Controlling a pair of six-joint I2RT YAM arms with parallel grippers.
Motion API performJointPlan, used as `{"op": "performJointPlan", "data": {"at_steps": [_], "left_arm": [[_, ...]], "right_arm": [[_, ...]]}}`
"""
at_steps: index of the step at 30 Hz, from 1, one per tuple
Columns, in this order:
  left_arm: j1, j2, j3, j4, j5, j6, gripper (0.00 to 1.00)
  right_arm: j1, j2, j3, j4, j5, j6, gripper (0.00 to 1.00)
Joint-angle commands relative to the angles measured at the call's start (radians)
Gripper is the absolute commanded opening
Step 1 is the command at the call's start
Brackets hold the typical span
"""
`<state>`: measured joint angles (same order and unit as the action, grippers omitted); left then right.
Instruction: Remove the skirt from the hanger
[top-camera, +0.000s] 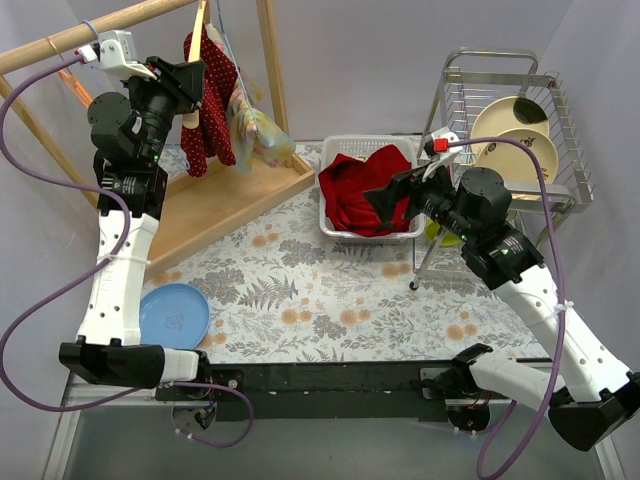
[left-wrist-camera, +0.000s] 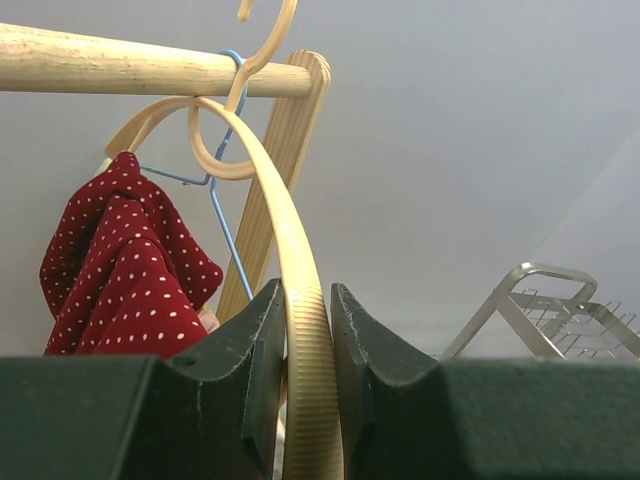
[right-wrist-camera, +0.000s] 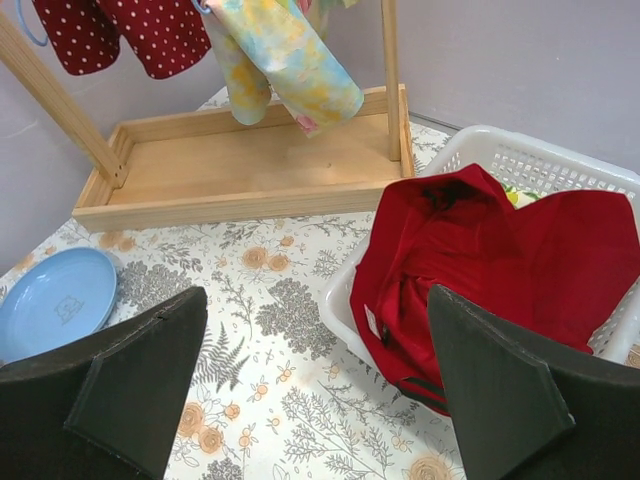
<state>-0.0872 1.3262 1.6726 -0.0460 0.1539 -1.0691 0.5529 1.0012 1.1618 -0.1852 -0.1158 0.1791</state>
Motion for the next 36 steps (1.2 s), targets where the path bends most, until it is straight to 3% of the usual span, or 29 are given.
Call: {"op": "performJointPlan", "data": {"at_steps": [1,13,20,26,29,36], "left_arm": [[-0.002,-0.062,-0.002,0.077,-0.039,0.029,0.00],[-0.002,-0.211,-0.085,-0.034,-0.014,0.021,0.00],[-0.002,-0.314,-0.131,-0.130,0.056,-0.006,0.00],[0.000,-0.433,-0.174,-0.227,0.117,-0.035,0.00],[-0.002,-0.481,-0.186,-0.265,0.173,-0.055,0.00],[0.000,-0.548,-0.224,-0.359,0.210,-0.117,0.00]], "right_arm": [[0.004,-0.024,0.062,0.000,-0.010,0.010,0.98],[0.050,0.031,0.114,-0.003,-0.128,0.059,0.98],[0.304,0.135,0.217,-0.007,0.050,0.033,0.98],[0.481,0.217,0.227,0.176,0.183,0.066,0.98],[0.545,0.263,0.214,0.323,0.189,0.068,0.98],[0.639,0.376,0.248,0.459,0.202,0.028,0.98]]}}
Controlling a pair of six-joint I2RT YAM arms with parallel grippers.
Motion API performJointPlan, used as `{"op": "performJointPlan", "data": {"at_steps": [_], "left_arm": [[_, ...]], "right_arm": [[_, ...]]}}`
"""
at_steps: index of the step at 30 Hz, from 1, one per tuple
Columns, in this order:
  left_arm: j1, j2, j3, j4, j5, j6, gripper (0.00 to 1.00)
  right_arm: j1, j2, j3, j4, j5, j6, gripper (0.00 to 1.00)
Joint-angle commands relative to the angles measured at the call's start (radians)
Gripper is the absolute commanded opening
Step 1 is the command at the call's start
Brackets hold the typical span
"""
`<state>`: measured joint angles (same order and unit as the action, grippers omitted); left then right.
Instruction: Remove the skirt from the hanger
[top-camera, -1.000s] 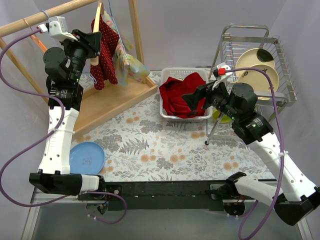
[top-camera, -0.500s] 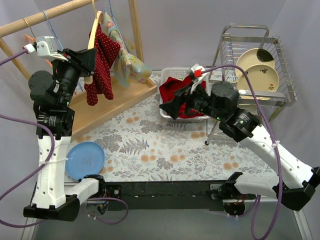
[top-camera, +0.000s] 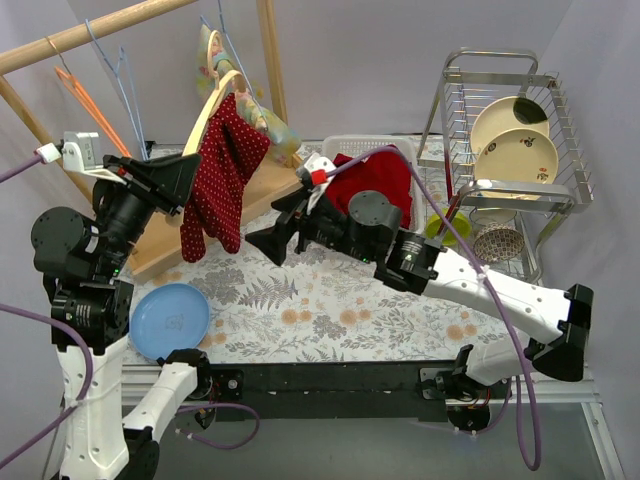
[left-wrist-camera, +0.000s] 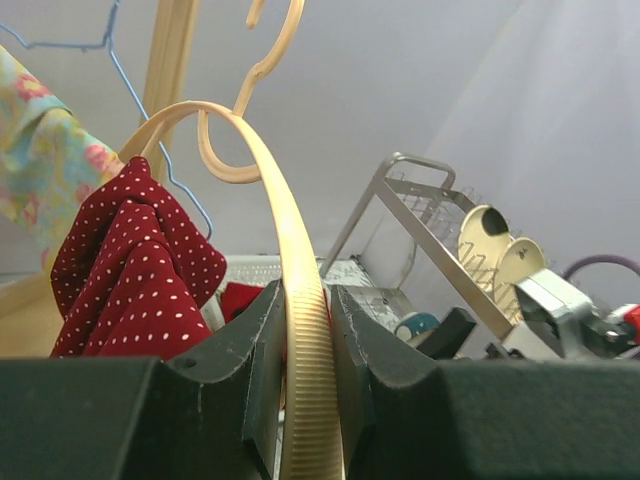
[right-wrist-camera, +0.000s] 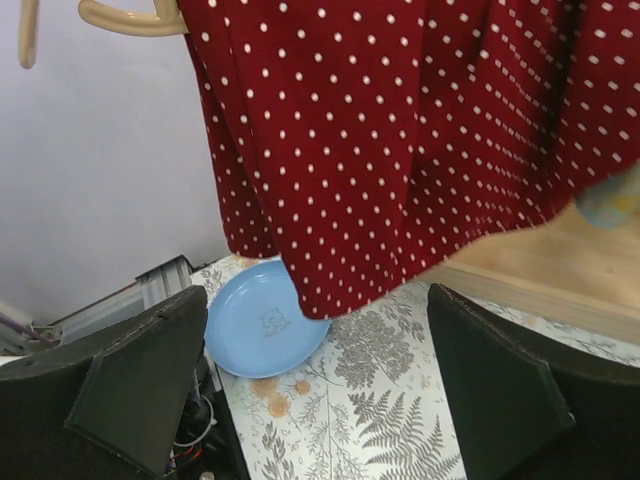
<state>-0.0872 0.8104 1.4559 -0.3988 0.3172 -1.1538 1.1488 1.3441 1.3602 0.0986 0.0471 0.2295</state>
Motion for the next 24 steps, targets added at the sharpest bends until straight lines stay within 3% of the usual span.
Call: {"op": "performJointPlan", "data": {"at_steps": [1,9,14,21,22,24], "left_arm": [[0.000,-0.039,-0.021,-0.006,0.052,-0.043,0.00],[-0.002,-0.083,-0.063,0.000,0.089,-0.072,0.00],[-0.002,-0.106,-0.058,-0.012,0.114,-0.090,0.00],[-0.002,-0.122,-0.034,-0.074,0.094,-0.089,0.00],[-0.002,-0.123,-0.034,-0.077,0.092,-0.087,0.00],[-0.002,-0.128,-0.031,-0.090,0.071,-0.084,0.00]], "right_arm": [[0.049,0.053,0.051,0.185,0.054,-0.025,0.98],[0.101,0.197,0.151,0.185,0.117,-0.036,0.98],[0.132,0.288,0.234,0.142,0.296,-0.068,0.94],[0.135,0.346,0.260,0.141,0.347,-0.098,0.71],[0.134,0.345,0.255,0.144,0.344,-0.096,0.53],[0.134,0.336,0.258,0.126,0.347,-0.088,0.33]]}}
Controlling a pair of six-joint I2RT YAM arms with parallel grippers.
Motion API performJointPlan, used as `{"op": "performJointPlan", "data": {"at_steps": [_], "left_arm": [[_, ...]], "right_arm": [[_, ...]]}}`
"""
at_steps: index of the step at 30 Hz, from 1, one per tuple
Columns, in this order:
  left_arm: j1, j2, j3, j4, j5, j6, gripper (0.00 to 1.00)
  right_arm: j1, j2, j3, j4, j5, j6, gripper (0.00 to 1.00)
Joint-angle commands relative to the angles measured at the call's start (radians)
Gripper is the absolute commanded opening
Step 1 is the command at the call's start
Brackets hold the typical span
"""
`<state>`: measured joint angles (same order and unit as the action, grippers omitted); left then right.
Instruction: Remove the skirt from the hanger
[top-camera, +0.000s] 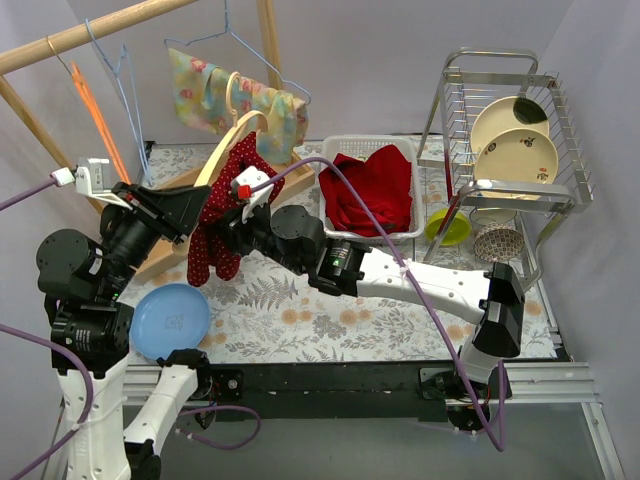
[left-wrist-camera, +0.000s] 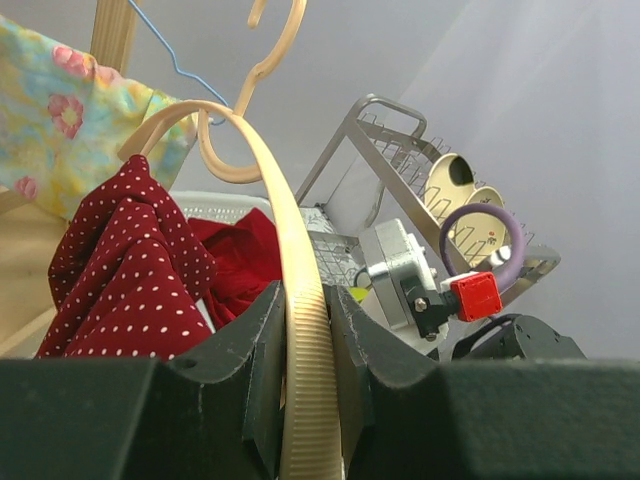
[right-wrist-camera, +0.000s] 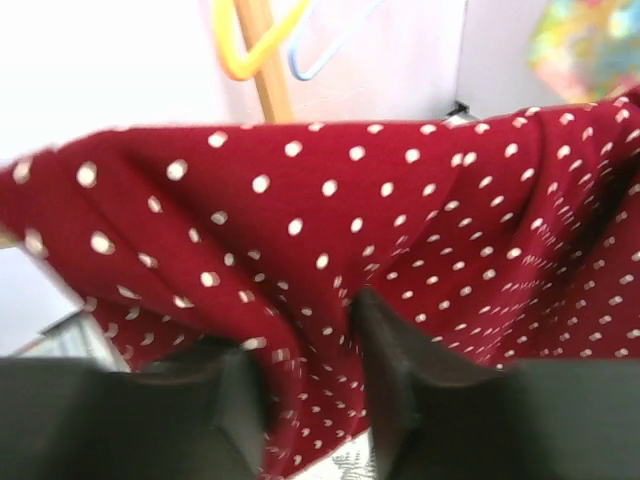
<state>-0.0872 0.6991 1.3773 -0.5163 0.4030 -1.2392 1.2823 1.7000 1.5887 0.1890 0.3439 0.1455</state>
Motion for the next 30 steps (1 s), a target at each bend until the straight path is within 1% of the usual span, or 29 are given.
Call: {"op": "performJointPlan", "data": {"at_steps": [1,2,3,5,6,12,18,19,22,26,30], "left_arm": [[-0.002,-0.018,0.052,0.019,-0.029,0.012,0.00],[-0.002,-0.018,0.054,0.003,-0.041,0.021,0.00],[0.000,-0.019,0.061,-0.008,-0.070,0.030,0.00],[-0.002,-0.009,0.095,-0.048,-0.096,0.066,0.00],[-0.002,-0.006,0.106,-0.062,-0.124,0.076,0.00],[0.000,-0.004,0.143,-0.114,-0.210,0.133,0.00],[-0.002,-0.006,0.144,-0.142,-0.291,0.162,0.00],[0.000,-0.007,0.144,-0.145,-0.303,0.165,0.00],[-0.002,-0.010,0.149,-0.146,-0.337,0.179,0.00],[-0.002,-0.012,0.147,-0.151,-0.372,0.198,0.00],[-0.002,-0.015,0.146,-0.149,-0.391,0.210,0.00]], "right_arm": [[0.000,-0.028,0.031,0.024,0.047,-0.001,0.13],[0.002,-0.036,0.028,0.014,0.046,0.000,0.03],[0.002,-0.063,0.022,-0.003,0.044,0.000,0.01],[0.003,-0.104,-0.018,-0.019,0.047,-0.001,0.01],[0.003,-0.153,-0.038,-0.026,0.052,0.000,0.01],[0.002,-0.351,-0.137,-0.124,0.144,-0.030,0.01],[0.003,-0.496,-0.131,-0.180,0.300,-0.139,0.01],[0.000,-0.505,-0.121,-0.180,0.347,-0.188,0.01],[0.002,-0.523,-0.089,-0.178,0.418,-0.268,0.01],[0.000,-0.508,0.014,-0.184,0.492,-0.395,0.01],[-0.009,-0.485,0.062,-0.122,0.556,-0.523,0.01]]}}
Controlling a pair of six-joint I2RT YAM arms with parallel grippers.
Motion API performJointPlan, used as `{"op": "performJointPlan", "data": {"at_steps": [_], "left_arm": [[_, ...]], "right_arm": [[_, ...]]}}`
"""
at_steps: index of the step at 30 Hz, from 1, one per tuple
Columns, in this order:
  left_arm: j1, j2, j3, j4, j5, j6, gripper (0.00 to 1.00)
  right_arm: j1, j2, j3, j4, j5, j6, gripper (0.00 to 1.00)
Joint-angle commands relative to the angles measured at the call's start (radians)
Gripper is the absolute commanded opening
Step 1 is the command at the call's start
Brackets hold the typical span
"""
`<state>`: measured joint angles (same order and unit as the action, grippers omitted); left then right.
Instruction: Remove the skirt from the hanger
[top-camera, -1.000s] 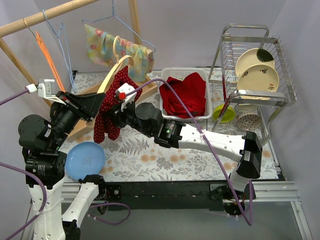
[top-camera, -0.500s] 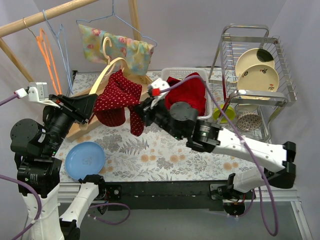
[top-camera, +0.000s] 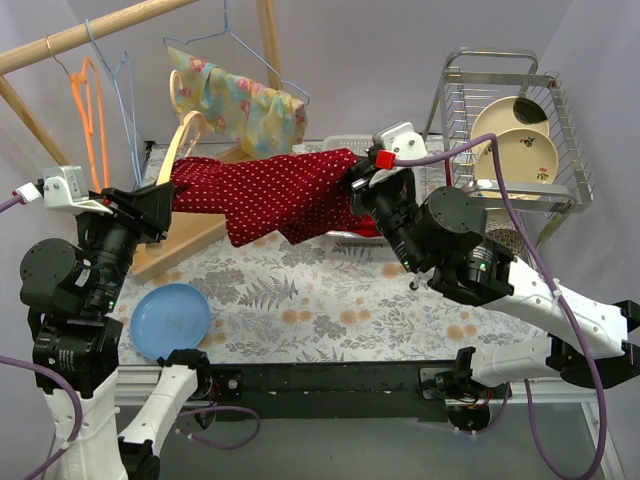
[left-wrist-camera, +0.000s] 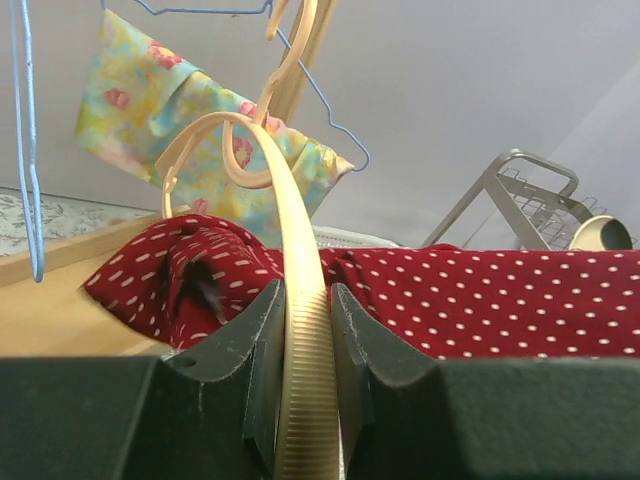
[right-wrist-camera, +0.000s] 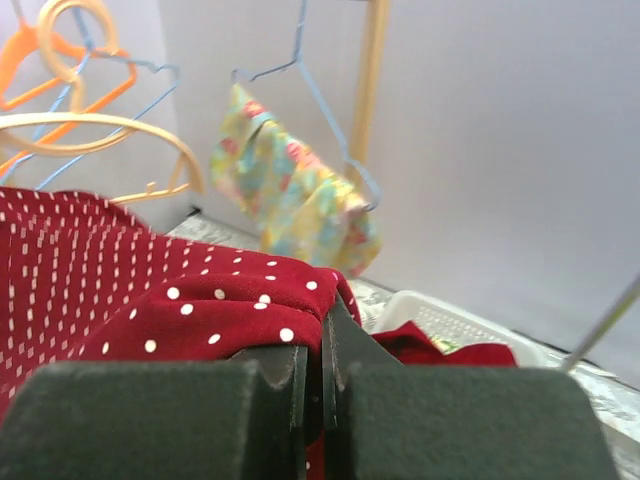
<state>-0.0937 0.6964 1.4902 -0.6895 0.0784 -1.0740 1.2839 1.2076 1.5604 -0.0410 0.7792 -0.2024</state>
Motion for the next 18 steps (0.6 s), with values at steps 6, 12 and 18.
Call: {"op": "performJointPlan", "data": {"at_steps": [6,12,18], "left_arm": [[0.005,-0.020,0.019,0.041,-0.055,0.042,0.00],[0.006,-0.031,0.021,0.050,-0.062,0.048,0.00],[0.005,-0.047,0.022,0.079,-0.040,0.042,0.00]], "right_arm": [[-0.096,0.093,0.211,0.081,0.127,-0.253,0.01],[-0.214,0.162,0.285,0.043,0.030,-0.238,0.01],[-0.357,0.207,0.316,0.003,-0.104,-0.172,0.01]]}}
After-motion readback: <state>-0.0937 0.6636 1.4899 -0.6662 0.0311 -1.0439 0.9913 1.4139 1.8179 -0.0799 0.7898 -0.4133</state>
